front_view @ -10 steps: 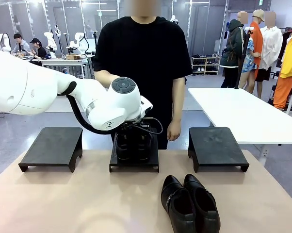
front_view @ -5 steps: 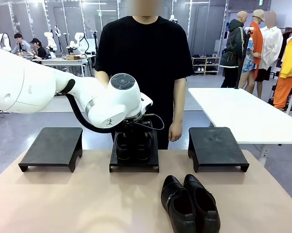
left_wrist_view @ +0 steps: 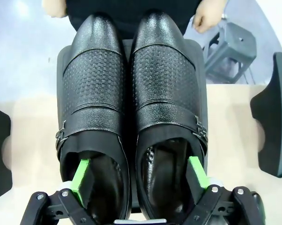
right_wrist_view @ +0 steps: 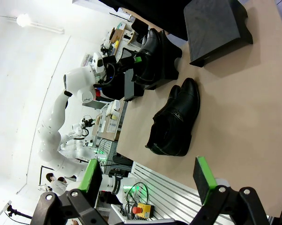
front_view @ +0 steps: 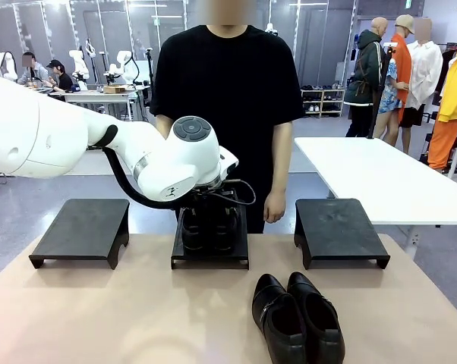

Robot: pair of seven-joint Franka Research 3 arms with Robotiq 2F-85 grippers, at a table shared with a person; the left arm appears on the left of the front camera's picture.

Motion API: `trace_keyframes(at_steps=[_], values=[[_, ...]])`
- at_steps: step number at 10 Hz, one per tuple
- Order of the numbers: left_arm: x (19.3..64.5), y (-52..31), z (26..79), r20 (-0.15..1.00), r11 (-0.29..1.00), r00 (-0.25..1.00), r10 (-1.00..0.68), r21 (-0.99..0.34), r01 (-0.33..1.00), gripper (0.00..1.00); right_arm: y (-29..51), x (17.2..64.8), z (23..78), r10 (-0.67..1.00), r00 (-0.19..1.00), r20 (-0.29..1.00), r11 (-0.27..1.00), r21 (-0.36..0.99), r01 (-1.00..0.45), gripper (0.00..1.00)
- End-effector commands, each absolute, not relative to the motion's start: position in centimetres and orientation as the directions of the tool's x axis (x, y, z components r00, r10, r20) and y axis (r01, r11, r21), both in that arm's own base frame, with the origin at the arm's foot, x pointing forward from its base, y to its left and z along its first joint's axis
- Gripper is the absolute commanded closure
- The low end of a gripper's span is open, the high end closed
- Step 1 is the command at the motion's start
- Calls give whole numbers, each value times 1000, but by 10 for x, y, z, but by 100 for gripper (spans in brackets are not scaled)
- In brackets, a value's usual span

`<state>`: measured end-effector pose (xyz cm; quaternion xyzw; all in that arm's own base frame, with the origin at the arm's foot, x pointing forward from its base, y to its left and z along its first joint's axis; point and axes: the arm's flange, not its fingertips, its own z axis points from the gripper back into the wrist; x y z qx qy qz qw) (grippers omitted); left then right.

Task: Place the shoes on the stand as instructed by the person.
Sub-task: Pick up another pair of Shoes and place it on the Shoes Stand indicated by the person.

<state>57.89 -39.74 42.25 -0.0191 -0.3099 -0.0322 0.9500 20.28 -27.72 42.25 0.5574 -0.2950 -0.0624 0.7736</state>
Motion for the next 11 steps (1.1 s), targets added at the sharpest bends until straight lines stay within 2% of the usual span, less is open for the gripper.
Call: trace_keyframes(at_steps=[1, 11], values=[[580, -398, 422, 599, 997, 798, -65, -2, 82, 0, -278, 202, 424, -427, 815, 392, 367, 899, -239, 0], [579, -398, 423, 590, 997, 806, -50, -16, 74, 0, -278, 202, 424, -427, 815, 392, 367, 899, -239, 0]])
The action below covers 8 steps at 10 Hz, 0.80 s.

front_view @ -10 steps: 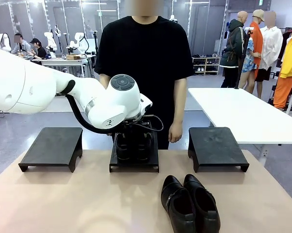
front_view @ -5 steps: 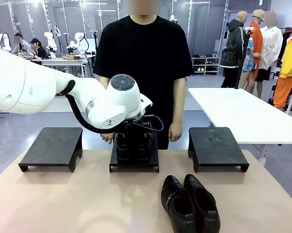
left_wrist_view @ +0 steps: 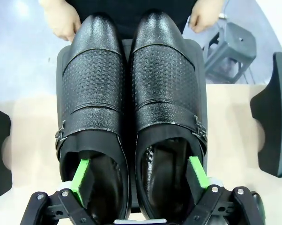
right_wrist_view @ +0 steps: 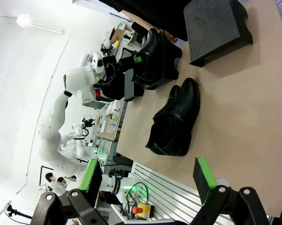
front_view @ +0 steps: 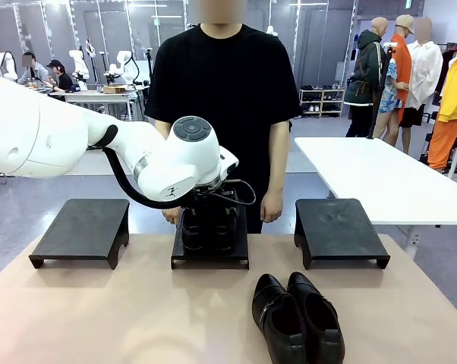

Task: Place the shoes on the stand as instructed by the person.
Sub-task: Pick up another pair of Shoes and place it on the Shoes Stand indicated by the person.

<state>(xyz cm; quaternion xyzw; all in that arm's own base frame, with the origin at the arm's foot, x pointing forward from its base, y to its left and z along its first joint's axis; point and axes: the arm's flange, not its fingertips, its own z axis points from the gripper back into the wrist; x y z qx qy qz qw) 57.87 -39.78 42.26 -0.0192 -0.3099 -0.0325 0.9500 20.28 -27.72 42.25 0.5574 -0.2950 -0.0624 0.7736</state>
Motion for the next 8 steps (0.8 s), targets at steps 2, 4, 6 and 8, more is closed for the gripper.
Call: trace_keyframes(at_steps=[2, 4, 6, 8], values=[[557, -360, 452, 556, 996, 831, -36, -52, 78, 0, -278, 202, 424, -427, 815, 392, 367, 899, -239, 0], [528, -310, 482, 521, 981, 852, -57, -131, 146, 0, -278, 202, 424, -427, 815, 392, 367, 899, -239, 0], [496, -258, 510, 470, 918, 881, -61, -320, 234, 0, -278, 202, 424, -427, 815, 392, 367, 899, -239, 0], [470, -204, 528, 476, 851, 879, -23, -452, 267, 0, -278, 202, 424, -427, 815, 392, 367, 899, -239, 0]])
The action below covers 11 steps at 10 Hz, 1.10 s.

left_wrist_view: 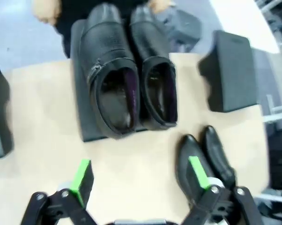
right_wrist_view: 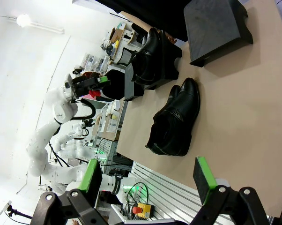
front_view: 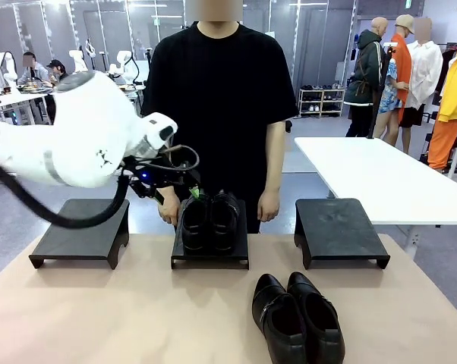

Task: Place the shoes on the stand as instructed by the person.
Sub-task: Pick up another pair of Shoes and place it on the Shoes Stand indicated by the person.

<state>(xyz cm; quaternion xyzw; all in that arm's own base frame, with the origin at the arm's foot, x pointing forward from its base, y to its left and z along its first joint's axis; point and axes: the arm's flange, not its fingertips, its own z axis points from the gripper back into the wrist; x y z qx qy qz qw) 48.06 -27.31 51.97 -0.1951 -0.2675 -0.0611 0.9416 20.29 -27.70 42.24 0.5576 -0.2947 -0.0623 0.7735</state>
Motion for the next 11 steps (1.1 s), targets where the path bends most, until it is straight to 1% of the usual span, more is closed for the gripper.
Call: trace_keyframes(at_steps=[1, 4, 7, 9, 10, 11], values=[[457, -176, 532, 470, 802, 883, 8, -530, 274, 0, -278, 202, 424, -427, 815, 392, 367, 899, -239, 0], [407, -83, 534, 436, 648, 888, 146, -721, 248, 0, -278, 202, 424, -427, 815, 392, 367, 899, -239, 0], [353, -23, 511, 406, 582, 878, 252, -789, 198, 0, -278, 202, 424, -427, 815, 392, 367, 899, -239, 0], [304, 25, 490, 370, 553, 876, 308, -820, 152, 0, -278, 202, 424, -427, 815, 392, 367, 899, -239, 0], [284, 51, 475, 366, 534, 877, 310, -831, 157, 0, -278, 202, 424, -427, 815, 392, 367, 899, -239, 0], [269, 68, 460, 374, 444, 872, 316, -871, 212, 0, -278, 202, 424, -427, 815, 392, 367, 899, -239, 0]])
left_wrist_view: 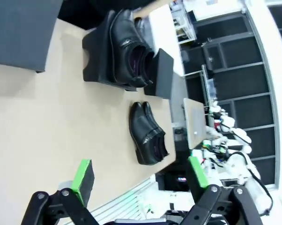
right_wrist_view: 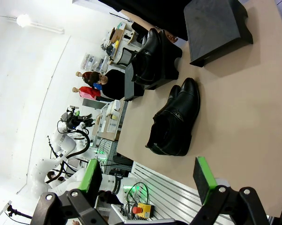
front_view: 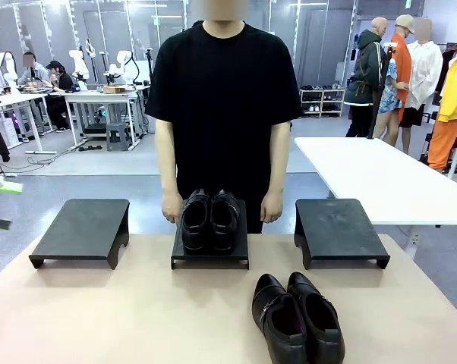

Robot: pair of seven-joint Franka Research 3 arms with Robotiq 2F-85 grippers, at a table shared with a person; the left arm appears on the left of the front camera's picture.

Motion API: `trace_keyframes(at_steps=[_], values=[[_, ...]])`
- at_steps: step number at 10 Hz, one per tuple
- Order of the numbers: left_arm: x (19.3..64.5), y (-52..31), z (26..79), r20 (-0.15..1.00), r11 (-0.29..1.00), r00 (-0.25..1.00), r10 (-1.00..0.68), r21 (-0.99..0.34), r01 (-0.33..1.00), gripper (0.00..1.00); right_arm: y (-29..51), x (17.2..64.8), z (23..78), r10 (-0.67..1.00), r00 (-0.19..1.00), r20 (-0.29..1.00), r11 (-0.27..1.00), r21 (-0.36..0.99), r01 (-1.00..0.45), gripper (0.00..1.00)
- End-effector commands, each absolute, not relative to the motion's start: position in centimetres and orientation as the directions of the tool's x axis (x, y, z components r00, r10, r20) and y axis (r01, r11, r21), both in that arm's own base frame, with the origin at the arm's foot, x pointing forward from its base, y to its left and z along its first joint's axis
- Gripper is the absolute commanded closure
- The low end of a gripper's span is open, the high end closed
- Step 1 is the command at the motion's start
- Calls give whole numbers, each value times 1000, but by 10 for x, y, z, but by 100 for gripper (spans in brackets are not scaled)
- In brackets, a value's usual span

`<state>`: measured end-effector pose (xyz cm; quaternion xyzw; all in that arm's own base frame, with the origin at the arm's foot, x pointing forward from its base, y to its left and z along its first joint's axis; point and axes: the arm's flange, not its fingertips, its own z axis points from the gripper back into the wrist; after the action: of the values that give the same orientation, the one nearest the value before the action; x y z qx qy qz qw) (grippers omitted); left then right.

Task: Place the shoes on the stand as instructed by the person.
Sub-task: Pick up another pair of Shoes and place it on the Shoes Stand indicated by the person.

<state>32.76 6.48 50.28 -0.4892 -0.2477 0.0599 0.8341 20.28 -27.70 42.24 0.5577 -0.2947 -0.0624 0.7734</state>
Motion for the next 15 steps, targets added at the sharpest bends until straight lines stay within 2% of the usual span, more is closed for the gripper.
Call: trace_keyframes(at_steps=[1, 4, 6, 9, 10, 15], values=[[263, 79, 444, 351, 378, 881, 316, -898, 223, 0, -278, 202, 424, -427, 815, 392, 367, 899, -239, 0], [252, 96, 387, 238, 214, 887, 396, -963, 163, 0, -278, 202, 424, -427, 815, 392, 367, 899, -239, 0], [234, 98, 359, 271, 202, 865, 423, -958, 201, 0, -278, 202, 424, -427, 815, 392, 367, 899, -239, 0], [237, 83, 367, 312, 250, 856, 412, -942, 223, 0, -278, 202, 424, -427, 815, 392, 367, 899, -239, 0], [290, 173, 374, 255, 207, 869, 423, -961, 182, 0, -278, 202, 424, -427, 815, 392, 367, 899, -239, 0], [290, 173, 374, 255, 207, 869, 423, -961, 182, 0, -278, 202, 424, -427, 815, 392, 367, 899, -239, 0]])
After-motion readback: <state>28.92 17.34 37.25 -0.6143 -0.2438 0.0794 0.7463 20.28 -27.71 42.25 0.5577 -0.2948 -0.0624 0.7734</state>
